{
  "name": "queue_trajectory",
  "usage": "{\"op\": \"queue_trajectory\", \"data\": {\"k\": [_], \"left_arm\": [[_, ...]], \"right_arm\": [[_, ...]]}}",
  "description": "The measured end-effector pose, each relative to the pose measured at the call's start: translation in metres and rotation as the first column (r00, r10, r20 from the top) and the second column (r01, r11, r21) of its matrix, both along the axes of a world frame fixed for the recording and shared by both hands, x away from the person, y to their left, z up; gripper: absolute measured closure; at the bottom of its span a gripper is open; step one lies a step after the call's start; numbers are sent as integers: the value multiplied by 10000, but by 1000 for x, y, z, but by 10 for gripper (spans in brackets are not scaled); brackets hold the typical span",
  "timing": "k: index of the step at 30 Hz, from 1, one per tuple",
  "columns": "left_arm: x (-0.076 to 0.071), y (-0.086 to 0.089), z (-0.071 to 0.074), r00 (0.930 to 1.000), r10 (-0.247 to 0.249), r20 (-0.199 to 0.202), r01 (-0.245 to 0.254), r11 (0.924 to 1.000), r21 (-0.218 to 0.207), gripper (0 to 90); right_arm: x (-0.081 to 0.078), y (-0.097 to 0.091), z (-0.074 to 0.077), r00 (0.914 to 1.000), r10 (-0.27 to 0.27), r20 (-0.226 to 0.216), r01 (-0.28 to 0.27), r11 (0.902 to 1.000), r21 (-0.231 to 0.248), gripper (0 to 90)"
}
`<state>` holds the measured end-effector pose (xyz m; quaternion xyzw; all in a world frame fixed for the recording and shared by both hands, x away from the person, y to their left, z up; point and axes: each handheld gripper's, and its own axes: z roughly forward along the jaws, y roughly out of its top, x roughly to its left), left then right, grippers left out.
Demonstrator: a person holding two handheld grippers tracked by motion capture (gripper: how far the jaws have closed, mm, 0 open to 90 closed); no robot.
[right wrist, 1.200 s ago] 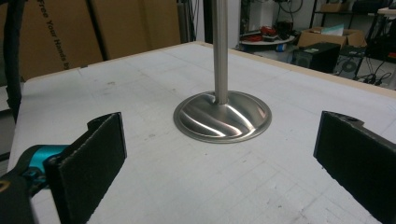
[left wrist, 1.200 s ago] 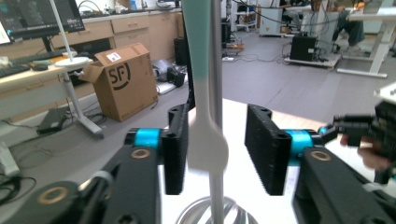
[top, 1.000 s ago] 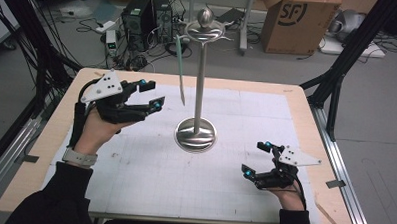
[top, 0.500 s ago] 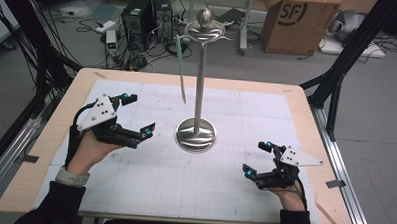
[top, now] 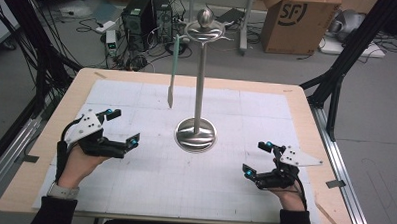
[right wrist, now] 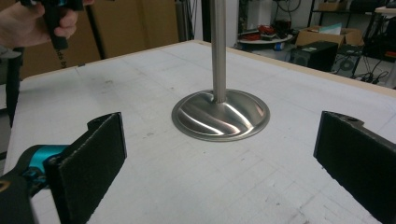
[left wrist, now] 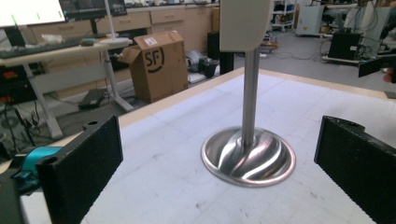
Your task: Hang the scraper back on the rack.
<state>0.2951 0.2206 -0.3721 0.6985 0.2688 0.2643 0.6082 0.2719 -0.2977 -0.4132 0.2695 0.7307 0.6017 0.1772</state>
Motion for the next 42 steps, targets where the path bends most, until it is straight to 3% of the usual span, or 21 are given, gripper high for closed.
{"op": "queue_trajectory", "data": {"k": [4,7,13,26,28,33,38,42], "left_arm": [[-7,11,-17,9999,134,-81,-136,9997,-215,17],[-13,21,-32,9994,285,-197,-288,9995,-140,17],[-23,39,-51,9967,616,-523,-646,9963,-564,17],[-42,59,-69,9948,910,-448,-954,9896,-1078,17],[-43,61,-70,9939,908,-629,-967,9904,-987,17],[-45,66,-72,9935,923,-660,-991,9892,-1084,17],[-50,68,-69,9947,920,-460,-973,9866,-1309,17],[-52,69,-64,9946,1001,-275,-1025,9889,-1075,17]], "right_arm": [[0,0,0,10000,7,18,-7,10000,38,14],[-1,-1,1,10000,-21,73,21,10000,65,14],[-2,-3,1,9999,-77,136,75,9998,164,14],[-3,-8,-1,9995,-177,245,168,9992,367,14],[-3,-10,-2,9995,-199,256,188,9989,419,14],[-4,-15,-3,9989,-314,362,292,9978,597,14],[-5,-24,-6,9978,-552,364,521,9954,809,14],[-6,-29,-10,9970,-696,341,657,9925,1033,14]]}}
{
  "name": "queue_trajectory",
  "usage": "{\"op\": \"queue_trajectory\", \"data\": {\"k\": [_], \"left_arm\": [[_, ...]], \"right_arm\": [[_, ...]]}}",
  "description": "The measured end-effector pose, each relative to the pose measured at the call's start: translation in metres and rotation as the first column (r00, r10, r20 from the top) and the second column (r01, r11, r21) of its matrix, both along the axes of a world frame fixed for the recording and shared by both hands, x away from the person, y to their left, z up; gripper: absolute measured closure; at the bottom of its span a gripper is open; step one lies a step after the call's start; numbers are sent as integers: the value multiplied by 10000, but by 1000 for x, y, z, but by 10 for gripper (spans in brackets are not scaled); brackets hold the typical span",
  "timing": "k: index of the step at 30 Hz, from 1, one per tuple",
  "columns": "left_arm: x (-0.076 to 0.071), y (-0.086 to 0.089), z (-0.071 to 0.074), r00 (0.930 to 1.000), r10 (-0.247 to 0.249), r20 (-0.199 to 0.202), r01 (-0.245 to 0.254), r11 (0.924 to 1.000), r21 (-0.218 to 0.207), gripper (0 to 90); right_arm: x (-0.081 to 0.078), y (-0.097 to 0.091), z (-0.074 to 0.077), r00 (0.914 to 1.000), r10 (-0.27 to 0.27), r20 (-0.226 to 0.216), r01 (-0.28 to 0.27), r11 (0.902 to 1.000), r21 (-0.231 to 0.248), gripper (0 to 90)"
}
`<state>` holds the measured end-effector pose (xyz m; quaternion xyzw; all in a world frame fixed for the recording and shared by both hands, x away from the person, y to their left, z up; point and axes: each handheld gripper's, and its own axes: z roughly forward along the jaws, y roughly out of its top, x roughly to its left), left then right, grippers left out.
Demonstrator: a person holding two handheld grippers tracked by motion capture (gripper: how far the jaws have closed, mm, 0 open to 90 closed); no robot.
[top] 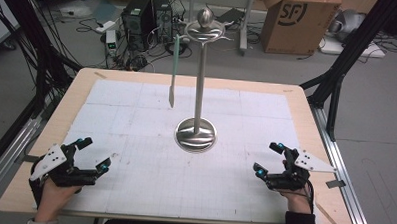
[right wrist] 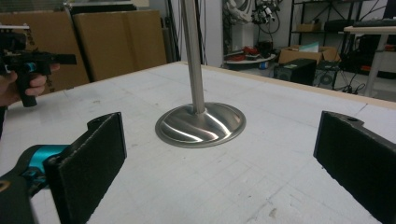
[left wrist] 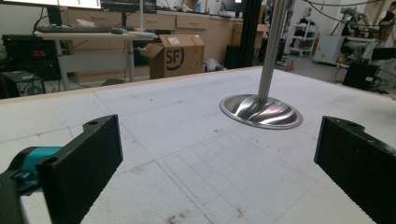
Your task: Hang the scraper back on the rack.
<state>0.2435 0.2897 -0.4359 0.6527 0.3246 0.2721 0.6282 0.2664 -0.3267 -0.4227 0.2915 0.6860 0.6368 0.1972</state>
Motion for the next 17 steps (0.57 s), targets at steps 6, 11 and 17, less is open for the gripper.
{"op": "queue_trajectory", "data": {"k": [6,11,17], "left_arm": [[0,2,5,9999,108,111,-106,9997,-212,17],[2,1,3,9999,103,-20,-103,9998,-155,17],[3,3,2,9997,233,-97,-235,9996,-170,17]], "right_arm": [[-4,-5,-1,10000,-66,42,65,9996,265,14],[-4,-5,-2,10000,-59,-40,60,9997,238,14],[-3,-3,-3,10000,-20,-5,20,9999,140,14]]}}
